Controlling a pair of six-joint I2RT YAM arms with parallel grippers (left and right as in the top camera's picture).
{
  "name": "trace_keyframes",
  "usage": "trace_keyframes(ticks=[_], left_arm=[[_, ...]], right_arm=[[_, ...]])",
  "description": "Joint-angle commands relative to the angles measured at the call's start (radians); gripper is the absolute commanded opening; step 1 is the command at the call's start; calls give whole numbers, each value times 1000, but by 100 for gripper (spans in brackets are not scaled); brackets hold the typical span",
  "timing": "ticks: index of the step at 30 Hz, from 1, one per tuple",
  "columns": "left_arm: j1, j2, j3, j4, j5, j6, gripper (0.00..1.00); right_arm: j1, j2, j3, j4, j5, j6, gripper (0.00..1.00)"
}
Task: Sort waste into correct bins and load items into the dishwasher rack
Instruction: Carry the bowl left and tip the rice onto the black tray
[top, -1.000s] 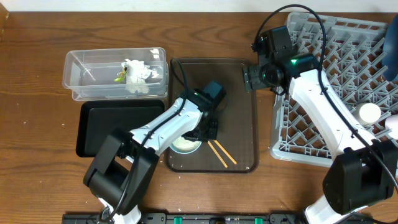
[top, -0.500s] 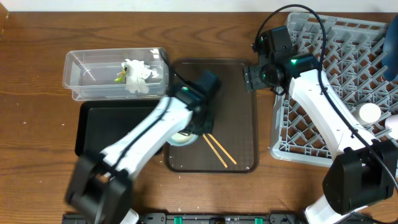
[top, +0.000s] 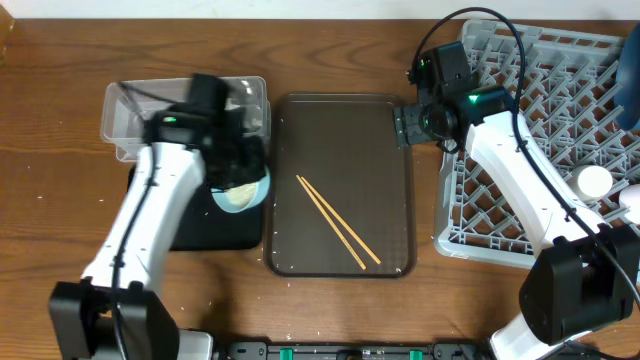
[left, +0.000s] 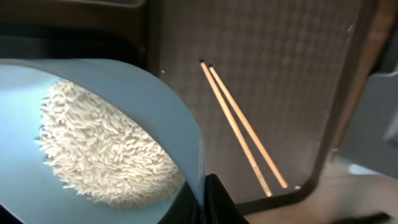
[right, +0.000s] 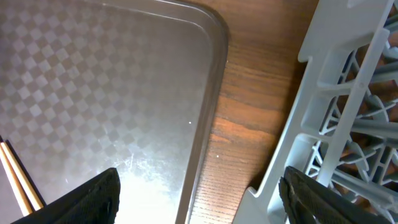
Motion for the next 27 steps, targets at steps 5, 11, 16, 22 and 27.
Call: trace_keyframes(ticks=[5, 11, 16, 22, 27], left_arm=[[281, -2, -158, 59, 574, 285, 6], [510, -1, -292, 72, 966, 505, 6], [675, -1, -363, 77, 1121, 491, 6], [779, -1, -372, 75, 1121, 351, 6], [798, -1, -372, 85, 1121, 311, 6]], right_arm=[[-11, 0, 0, -2, 14, 11, 81], [-11, 0, 0, -2, 14, 11, 81], [-11, 0, 0, -5, 14, 11, 81], [-11, 0, 0, -5, 14, 11, 80], [-11, 0, 0, -5, 14, 11, 81]])
